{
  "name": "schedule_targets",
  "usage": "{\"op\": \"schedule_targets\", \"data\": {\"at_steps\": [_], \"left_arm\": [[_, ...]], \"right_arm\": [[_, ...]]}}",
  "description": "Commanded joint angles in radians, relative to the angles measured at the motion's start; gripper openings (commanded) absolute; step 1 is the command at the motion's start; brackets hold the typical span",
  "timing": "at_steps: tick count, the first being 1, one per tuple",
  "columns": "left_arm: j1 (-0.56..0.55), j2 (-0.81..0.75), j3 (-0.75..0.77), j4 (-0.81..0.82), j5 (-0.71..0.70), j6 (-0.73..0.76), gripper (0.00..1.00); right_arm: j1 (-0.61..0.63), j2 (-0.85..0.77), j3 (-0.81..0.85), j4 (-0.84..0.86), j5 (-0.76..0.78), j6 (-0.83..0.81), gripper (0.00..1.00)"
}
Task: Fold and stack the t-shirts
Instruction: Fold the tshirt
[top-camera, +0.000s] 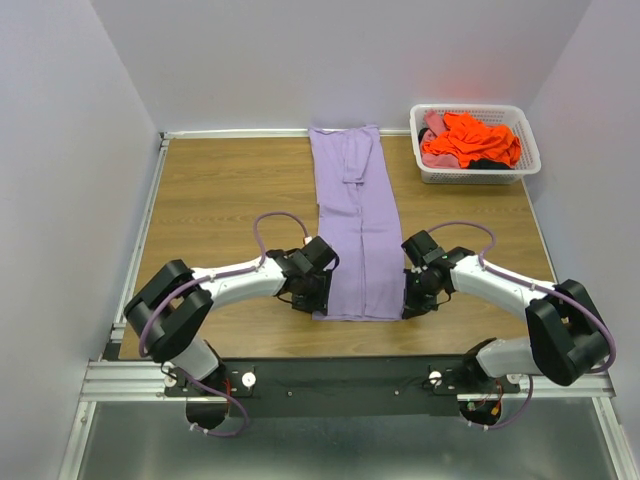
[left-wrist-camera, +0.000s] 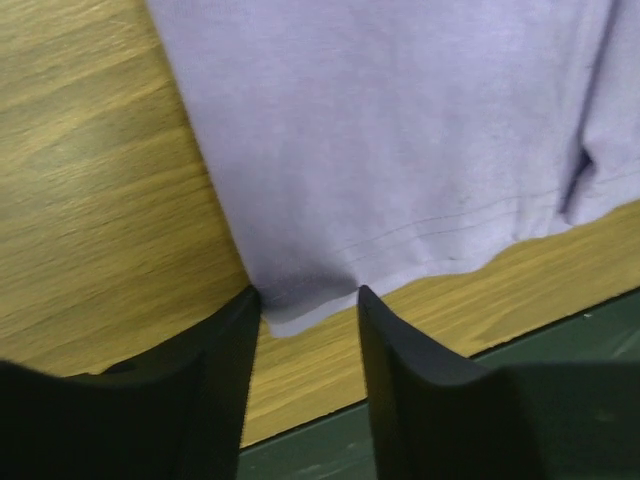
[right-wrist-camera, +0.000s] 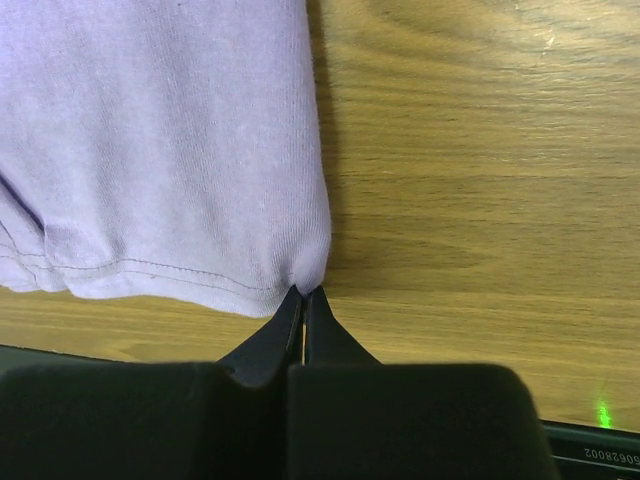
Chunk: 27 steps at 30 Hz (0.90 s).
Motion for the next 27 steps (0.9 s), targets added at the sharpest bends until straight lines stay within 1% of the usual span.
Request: {"op": "schedule_targets", "data": {"at_steps": [1, 5, 6, 7, 8, 10, 11, 12, 15, 16, 17, 20, 23, 26, 27], "left_arm": [[-0.014, 0.047, -0.002, -0.094, -0.069, -0.022, 0.49], [-0.021, 0.065, -0.001, -0.108, -0.079, -0.023, 0.44], [-0.023, 0.065, 0.001, -0.109, -0.080, -0.022, 0.42], [-0.024, 0.067, 0.001, -0.108, -0.080, -0.023, 0.41], [-0.024, 0.068, 0.004, -0.108, -0.083, -0.025, 0.38], [-0.024, 0.070, 0.005, -0.108, -0.086, -0.023, 0.37], [-0.024, 0.077, 0.005, -0.109, -0.086, -0.023, 0.32], [-0.024, 0.080, 0.005, -0.109, -0.086, -0.020, 0.32], [-0.026, 0.093, 0.004, -0.105, -0.083, -0.016, 0.14], [-0.026, 0.096, 0.002, -0.105, -0.080, -0.014, 0.11], [-0.029, 0.094, -0.001, -0.109, -0.074, -0.014, 0.01], [-0.041, 0.073, -0.005, -0.122, -0.056, -0.020, 0.00], [-0.078, 0.032, -0.022, -0.152, -0.028, -0.039, 0.00], [-0.151, -0.036, -0.036, -0.229, 0.010, -0.074, 0.00], [-0.194, -0.053, -0.038, -0.243, 0.022, -0.098, 0.00]], "right_arm": [[-0.002, 0.026, -0.034, 0.026, -0.012, -0.012, 0.01], [-0.002, 0.029, -0.039, 0.032, -0.015, -0.013, 0.01], [-0.002, 0.029, -0.039, 0.032, -0.016, -0.013, 0.01], [-0.002, 0.029, -0.039, 0.032, -0.015, -0.013, 0.01], [-0.002, 0.029, -0.039, 0.032, -0.015, -0.013, 0.01], [-0.002, 0.032, -0.039, 0.032, -0.015, -0.012, 0.00], [-0.002, 0.033, -0.037, 0.034, -0.015, -0.013, 0.01], [-0.002, 0.033, -0.039, 0.034, -0.015, -0.015, 0.00], [-0.002, 0.038, -0.037, 0.034, -0.019, -0.016, 0.01], [-0.002, 0.038, -0.037, 0.034, -0.020, -0.016, 0.00], [-0.002, 0.033, -0.037, 0.032, -0.029, -0.018, 0.01], [-0.002, 0.012, -0.048, 0.028, -0.084, -0.009, 0.00], [-0.002, -0.028, -0.060, 0.002, -0.160, 0.007, 0.00], [0.005, -0.092, -0.066, -0.101, -0.225, 0.014, 0.00], [0.010, -0.135, -0.068, -0.124, -0.240, 0.016, 0.00]]}}
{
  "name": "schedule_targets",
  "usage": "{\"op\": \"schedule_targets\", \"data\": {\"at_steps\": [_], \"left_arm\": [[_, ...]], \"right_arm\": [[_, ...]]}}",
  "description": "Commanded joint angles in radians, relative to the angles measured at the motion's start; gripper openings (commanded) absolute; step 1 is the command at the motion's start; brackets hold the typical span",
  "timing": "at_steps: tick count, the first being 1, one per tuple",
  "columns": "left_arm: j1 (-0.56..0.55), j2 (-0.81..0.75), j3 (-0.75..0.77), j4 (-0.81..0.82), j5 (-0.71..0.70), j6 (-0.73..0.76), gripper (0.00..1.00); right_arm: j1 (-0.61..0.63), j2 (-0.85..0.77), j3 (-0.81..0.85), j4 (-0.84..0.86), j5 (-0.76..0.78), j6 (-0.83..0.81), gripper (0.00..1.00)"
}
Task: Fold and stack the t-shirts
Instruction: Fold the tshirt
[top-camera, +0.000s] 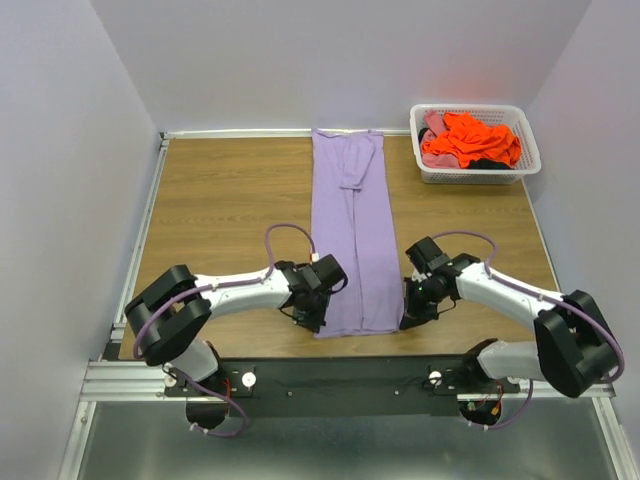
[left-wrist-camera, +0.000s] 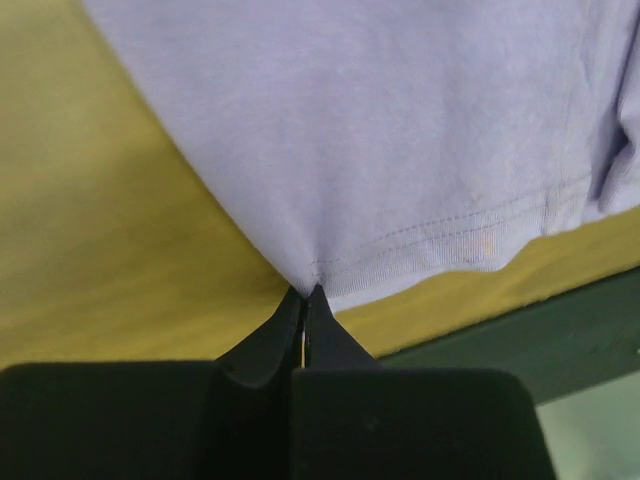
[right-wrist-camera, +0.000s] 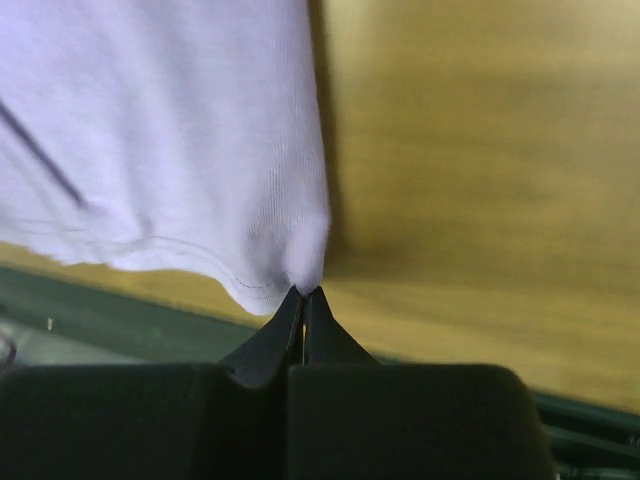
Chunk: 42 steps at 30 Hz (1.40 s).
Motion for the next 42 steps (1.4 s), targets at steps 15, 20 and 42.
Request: {"op": "schedule_targets", "data": {"at_steps": [15, 20, 42], "left_arm": [[0.141, -0.132, 0.037, -0.093, 0.022, 0.086, 0.00], [0.266, -0.006, 0.199, -0.045, -0.046, 0.196, 0.00], [0.489, 0.283, 0.505, 0.093, -0.182, 0.373, 0.00]], "right_arm": [[-0.013, 0.039, 0.336, -0.242, 0.214, -0.079, 0.00], [-0.053, 0.150, 0.453, -0.165, 0.314, -0.142, 0.00], [-0.151, 0.466, 0.728, 0.073, 0.435, -0.289, 0.00]]}}
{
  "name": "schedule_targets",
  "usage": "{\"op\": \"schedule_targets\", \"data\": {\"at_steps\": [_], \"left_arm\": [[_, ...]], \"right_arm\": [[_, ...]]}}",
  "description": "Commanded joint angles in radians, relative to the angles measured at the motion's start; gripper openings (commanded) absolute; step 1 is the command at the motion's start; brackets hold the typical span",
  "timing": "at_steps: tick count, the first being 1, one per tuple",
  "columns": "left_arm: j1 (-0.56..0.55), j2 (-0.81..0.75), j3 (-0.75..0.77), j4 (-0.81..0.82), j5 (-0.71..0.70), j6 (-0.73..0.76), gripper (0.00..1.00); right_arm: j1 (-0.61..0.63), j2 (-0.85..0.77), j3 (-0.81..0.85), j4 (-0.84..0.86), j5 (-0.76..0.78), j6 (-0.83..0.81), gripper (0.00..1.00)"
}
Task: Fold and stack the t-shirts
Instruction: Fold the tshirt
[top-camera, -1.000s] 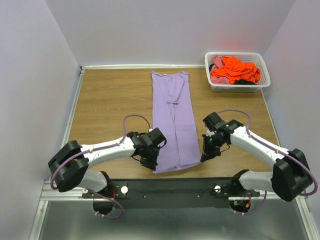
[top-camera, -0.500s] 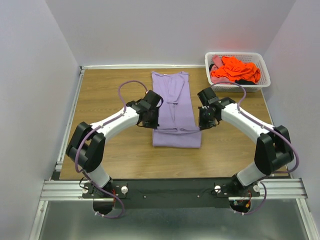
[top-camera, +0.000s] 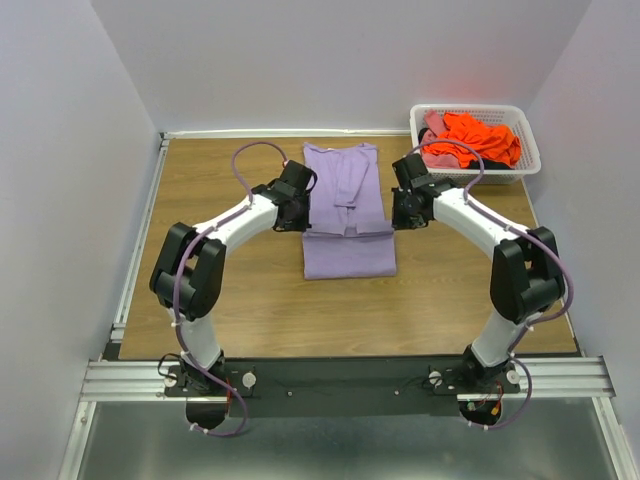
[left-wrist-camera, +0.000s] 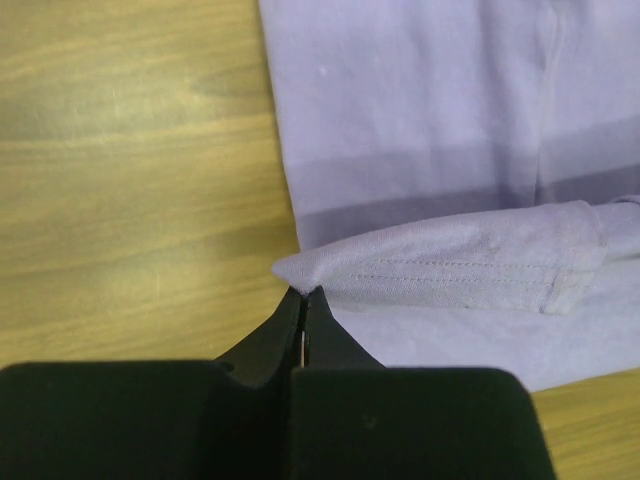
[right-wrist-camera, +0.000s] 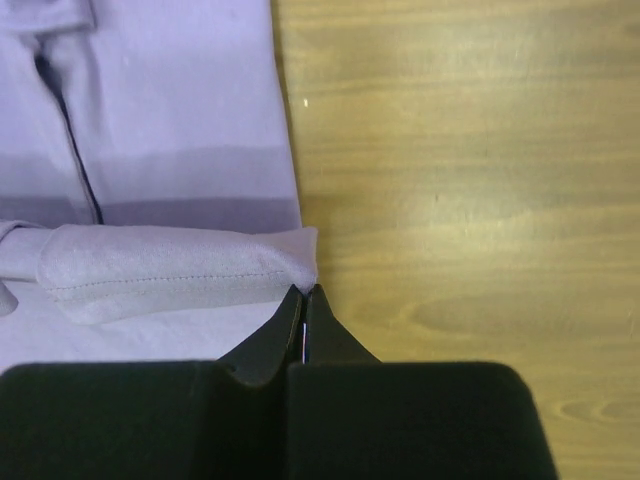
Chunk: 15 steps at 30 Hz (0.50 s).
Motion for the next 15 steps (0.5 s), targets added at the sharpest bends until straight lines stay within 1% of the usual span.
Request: {"op": "schedule_targets", "data": {"at_steps": [1, 9, 15], "left_arm": [[0.030, 0.047, 0.057, 0.025, -0.069, 0.050, 0.00], [0.053, 0.120, 0.124, 0.051, -0.067, 0.071, 0.00], [0.056, 0.160, 0.141, 0.071, -0.066, 0.082, 0.00]], "right_arm": [[-0.023, 0.057, 0.054, 0.035, 0.071, -0.041, 0.00], [-0.046, 0.143, 0.095, 0.065, 0.066, -0.041, 0.00], [-0.050, 0.192, 0.117, 0.081, 0.069, -0.039, 0.00]]}}
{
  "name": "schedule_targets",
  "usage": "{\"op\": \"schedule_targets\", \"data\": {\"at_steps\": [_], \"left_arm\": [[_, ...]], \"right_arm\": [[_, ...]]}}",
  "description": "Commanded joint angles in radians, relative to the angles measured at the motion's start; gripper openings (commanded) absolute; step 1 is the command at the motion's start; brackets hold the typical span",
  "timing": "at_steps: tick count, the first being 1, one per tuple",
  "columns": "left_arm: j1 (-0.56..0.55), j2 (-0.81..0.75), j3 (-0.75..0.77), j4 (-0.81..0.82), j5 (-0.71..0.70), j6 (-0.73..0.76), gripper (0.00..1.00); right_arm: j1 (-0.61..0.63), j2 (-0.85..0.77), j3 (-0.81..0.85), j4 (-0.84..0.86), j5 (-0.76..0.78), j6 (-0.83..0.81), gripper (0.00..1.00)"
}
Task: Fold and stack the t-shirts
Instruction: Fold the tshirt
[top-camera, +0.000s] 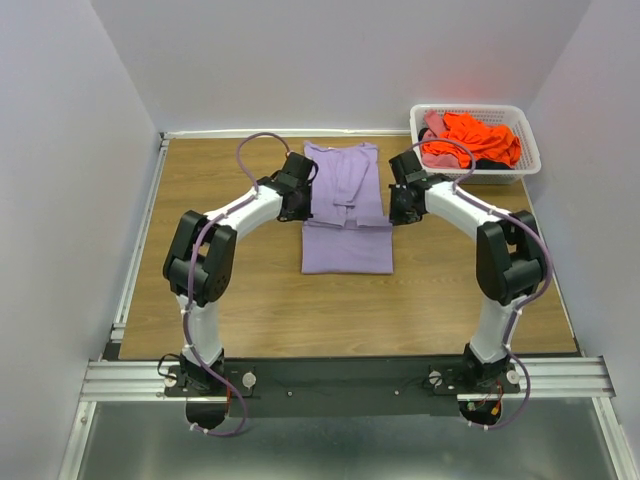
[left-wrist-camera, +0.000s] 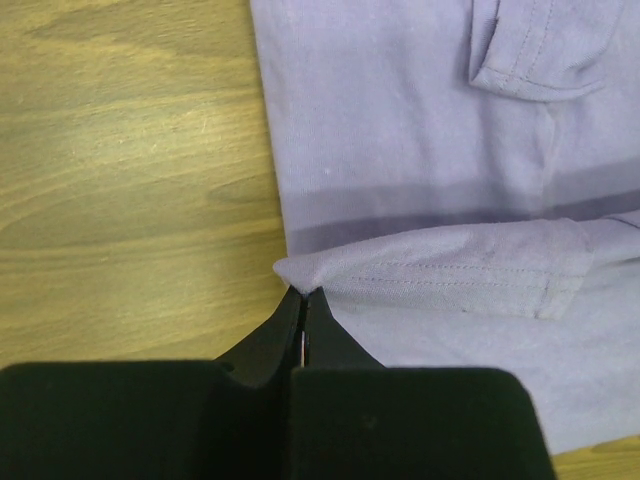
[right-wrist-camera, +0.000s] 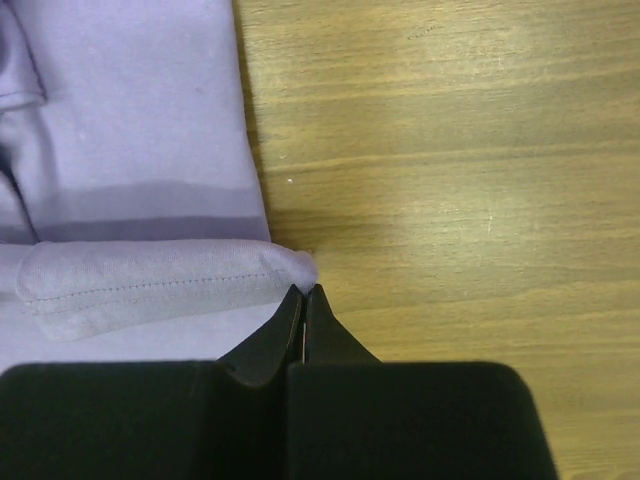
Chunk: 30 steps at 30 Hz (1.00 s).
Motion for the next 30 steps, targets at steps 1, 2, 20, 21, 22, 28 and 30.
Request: {"op": "schedule_targets", "data": {"at_steps": [1, 2, 20, 21, 22, 28, 30], "left_arm": [[0.019, 0.037, 0.022, 0.019, -0.054, 0.033, 0.00], [0.019, 0.046, 0.023, 0.021, -0.055, 0.033, 0.00], [0.048, 0.008, 0.000, 0.055, -0.088, 0.027, 0.00], [0.051, 0.011, -0.007, 0.068, -0.086, 0.027, 0.00], [0.053, 0.013, -0.010, 0.073, -0.086, 0.027, 0.00], [0.054, 0.051, -0.013, 0.119, -0.078, 0.039, 0.00], [0.053, 0.066, -0.013, 0.130, -0.078, 0.047, 0.00]], "right_arm": [[-0.018, 0.041, 0.035, 0.014, 0.064, -0.015, 0.00], [-0.018, 0.047, 0.037, 0.017, 0.064, -0.016, 0.01], [-0.018, 0.022, 0.098, 0.019, 0.046, -0.007, 0.00], [-0.018, 0.035, 0.095, 0.021, 0.052, -0.008, 0.00], [-0.018, 0.039, 0.097, 0.022, 0.055, -0.008, 0.01], [-0.019, 0.096, 0.086, 0.045, 0.073, -0.010, 0.00], [-0.018, 0.101, 0.082, 0.056, 0.075, -0.004, 0.00]]}}
